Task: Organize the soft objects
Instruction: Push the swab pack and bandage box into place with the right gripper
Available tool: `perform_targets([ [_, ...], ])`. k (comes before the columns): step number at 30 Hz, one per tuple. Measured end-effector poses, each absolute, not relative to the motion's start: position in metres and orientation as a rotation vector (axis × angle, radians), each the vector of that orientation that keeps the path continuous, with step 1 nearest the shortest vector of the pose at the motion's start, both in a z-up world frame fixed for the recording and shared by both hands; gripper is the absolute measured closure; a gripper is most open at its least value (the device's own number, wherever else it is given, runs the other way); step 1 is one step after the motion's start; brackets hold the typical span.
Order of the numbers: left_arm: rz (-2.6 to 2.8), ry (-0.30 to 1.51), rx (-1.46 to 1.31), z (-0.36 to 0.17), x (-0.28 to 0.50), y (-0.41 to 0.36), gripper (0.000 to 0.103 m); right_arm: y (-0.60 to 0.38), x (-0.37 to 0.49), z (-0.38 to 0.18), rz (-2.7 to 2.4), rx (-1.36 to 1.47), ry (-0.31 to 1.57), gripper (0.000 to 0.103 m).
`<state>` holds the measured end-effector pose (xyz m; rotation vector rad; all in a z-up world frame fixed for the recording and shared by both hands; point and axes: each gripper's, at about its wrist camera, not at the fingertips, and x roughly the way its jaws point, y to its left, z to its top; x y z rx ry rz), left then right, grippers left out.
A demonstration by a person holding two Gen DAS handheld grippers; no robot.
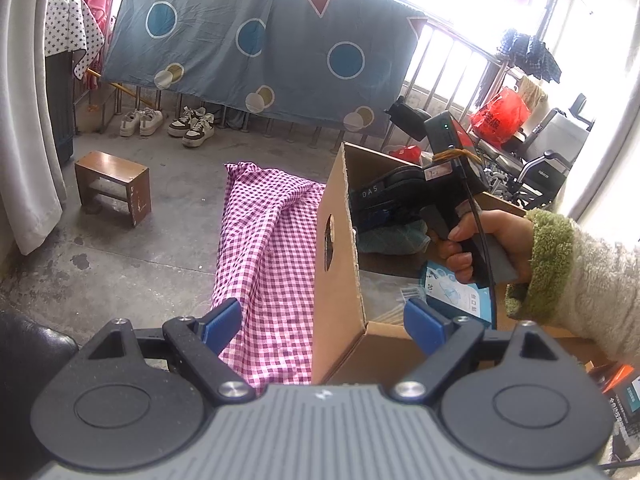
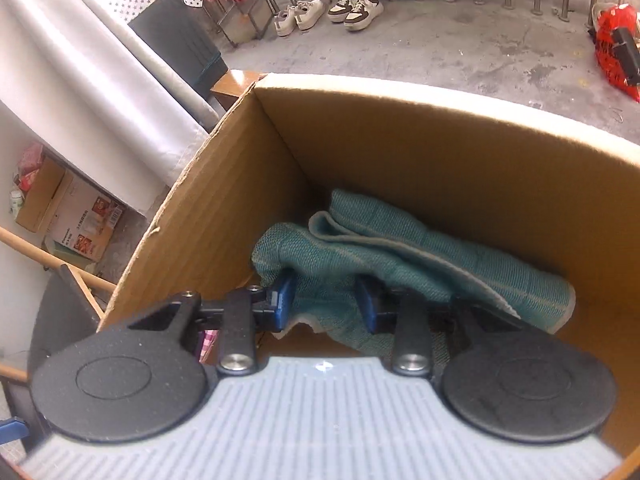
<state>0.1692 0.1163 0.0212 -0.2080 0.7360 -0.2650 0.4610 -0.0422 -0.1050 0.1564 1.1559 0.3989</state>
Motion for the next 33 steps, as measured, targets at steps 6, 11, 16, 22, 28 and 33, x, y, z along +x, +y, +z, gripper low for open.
perform_targets([
  [6, -0.259, 0.736, -0.215, 0.022, 0.166, 0.117, 0.014, -0.020, 0.446, -0.104, 0.426, -0.012, 1.143, 0.061],
  [11, -0.263, 0.724, -0.212, 0.026, 0.162, 0.118, 0.014, -0.047, 0.451, -0.076, 0.474, 0.264, 1.246, 0.022],
  [16, -0.266, 0.715, -0.217, 0.028, 0.159, 0.120, 0.014, -0.071, 0.432, -0.038, 0.577, 0.374, 1.307, 0.018],
  [22, -0.261, 0.704, -0.225, 0.028, 0.157, 0.122, 0.014, -0.084, 0.393, -0.044, 0.639, 0.533, 1.682, 0.005],
  [28, -0.254, 0.703, -0.229, 0.028, 0.155, 0.124, 0.014, -0.065, 0.369, -0.098, 0.583, 0.595, 1.907, 0.003],
  [33, -0.249, 0.704, -0.232, 0.028, 0.155, 0.126, 0.014, -0.058, 0.368, -0.118, 0.526, 0.649, 1.924, 0.002],
])
